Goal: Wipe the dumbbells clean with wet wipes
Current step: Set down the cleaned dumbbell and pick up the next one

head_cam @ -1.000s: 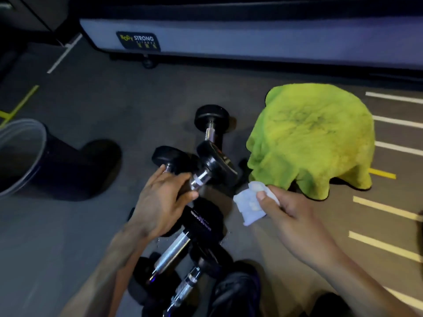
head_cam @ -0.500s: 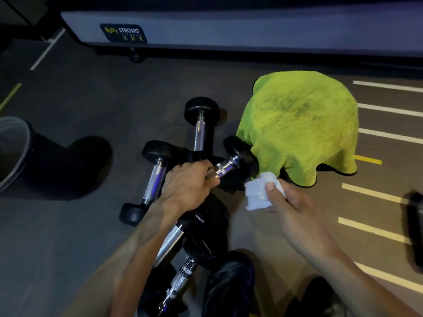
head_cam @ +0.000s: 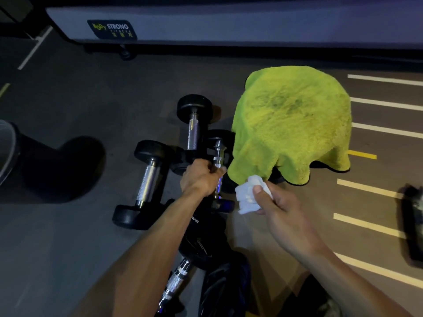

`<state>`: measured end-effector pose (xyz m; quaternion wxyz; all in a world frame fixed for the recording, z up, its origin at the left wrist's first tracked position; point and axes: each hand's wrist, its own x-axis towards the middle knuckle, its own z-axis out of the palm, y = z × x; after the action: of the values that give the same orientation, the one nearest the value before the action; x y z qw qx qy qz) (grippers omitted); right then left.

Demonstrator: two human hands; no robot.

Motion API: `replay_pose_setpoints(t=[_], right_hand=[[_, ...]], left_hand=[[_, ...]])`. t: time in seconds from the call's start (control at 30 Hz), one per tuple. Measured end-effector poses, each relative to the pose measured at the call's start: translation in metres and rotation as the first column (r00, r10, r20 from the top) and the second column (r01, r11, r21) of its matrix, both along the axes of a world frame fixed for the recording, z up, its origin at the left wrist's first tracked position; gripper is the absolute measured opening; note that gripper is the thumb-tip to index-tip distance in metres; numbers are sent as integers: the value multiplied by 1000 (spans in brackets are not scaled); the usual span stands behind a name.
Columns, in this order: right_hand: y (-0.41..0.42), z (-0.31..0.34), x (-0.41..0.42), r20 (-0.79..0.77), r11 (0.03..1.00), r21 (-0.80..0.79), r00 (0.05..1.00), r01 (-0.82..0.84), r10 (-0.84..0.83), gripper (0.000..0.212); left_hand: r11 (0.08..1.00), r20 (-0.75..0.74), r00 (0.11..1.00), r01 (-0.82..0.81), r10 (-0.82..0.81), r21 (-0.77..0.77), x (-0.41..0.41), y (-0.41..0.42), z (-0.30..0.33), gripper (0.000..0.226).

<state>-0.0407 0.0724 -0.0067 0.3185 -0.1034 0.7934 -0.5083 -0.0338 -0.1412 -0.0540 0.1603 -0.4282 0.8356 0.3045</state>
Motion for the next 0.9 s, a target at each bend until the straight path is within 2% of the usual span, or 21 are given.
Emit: replay_pose_setpoints(t=[0.1,0.33,0.43,0.53,0.63,0.77,0.83,0.9], right_hand=[[0,-3,-3,16,1000,5,1000,13,-13,66],[-10,1,-1,-6,1000,1,1000,-1,1,61],[-9,5,0,-40,1000,10,999,-4,4,57],[-4,7,0,-71,999,53,997,-11,15,42],[-2,9,3,-68,997,67,997,-30,35,38],[1,9,5,-69,999,20,997,-26,27,58],[0,13,1,-59,999,-34,998,2,-4,66],[-6,16,-6,-46,996,-85,999,19,-23,70]], left_hand=[[999,70,997,31,-29,-32,-3,5,-3,43],[992,120,989,96,-86,-79,-2,10,-9,54],[987,129,985,127,-115,-97,1,10,-10,45],[983,110,984,152,-140,-104,8,3,-5,35],[988,-52,989,137,-141,-76,15,-19,4,10],[999,-357,934,-4,-15,-53,10,-57,19,21],[994,-422,906,-72,29,-87,-10,-73,29,7],[990,-424,902,-122,81,-71,-34,-84,34,6]])
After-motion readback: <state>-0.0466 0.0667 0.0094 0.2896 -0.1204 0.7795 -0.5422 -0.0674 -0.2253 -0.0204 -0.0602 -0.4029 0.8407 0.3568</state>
